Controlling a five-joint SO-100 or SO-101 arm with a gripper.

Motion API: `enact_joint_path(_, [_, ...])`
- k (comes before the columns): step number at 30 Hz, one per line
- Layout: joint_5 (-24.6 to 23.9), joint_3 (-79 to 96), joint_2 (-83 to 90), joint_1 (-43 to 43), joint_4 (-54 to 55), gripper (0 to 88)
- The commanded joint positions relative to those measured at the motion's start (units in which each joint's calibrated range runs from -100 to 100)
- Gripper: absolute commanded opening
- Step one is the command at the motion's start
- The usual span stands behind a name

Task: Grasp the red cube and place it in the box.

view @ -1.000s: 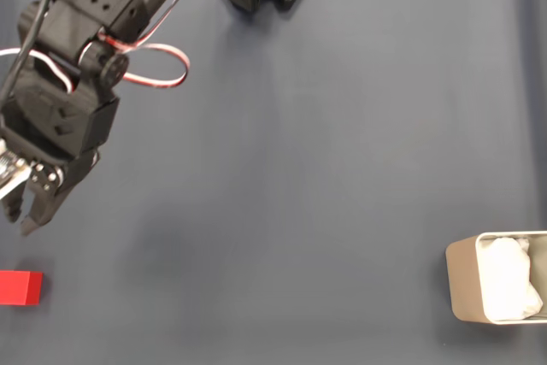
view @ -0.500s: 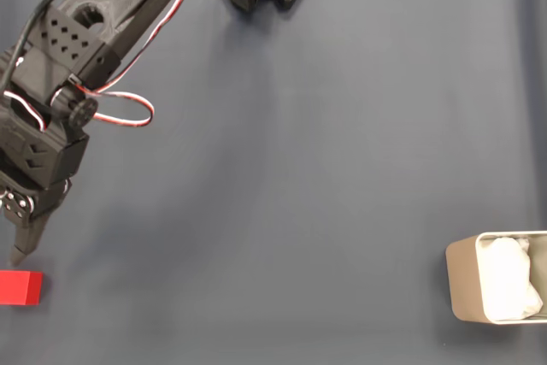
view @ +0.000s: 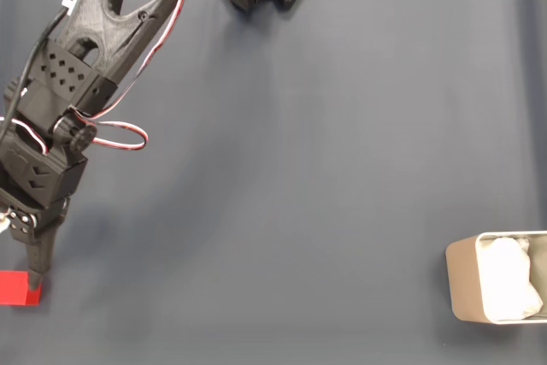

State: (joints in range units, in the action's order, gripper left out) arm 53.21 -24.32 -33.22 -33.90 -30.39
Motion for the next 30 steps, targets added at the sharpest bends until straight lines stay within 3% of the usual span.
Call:
enact_joint_path(1, [0.5,-4.4,-0.5,-0.5,1.7,25.6])
enact_joint_path(12, [0.3,-9.9,-7.1,-0.8,3.6,33.1])
enact_joint_path(30, [0.5,-12.9,-13.9,-1.3,7.4,38.0])
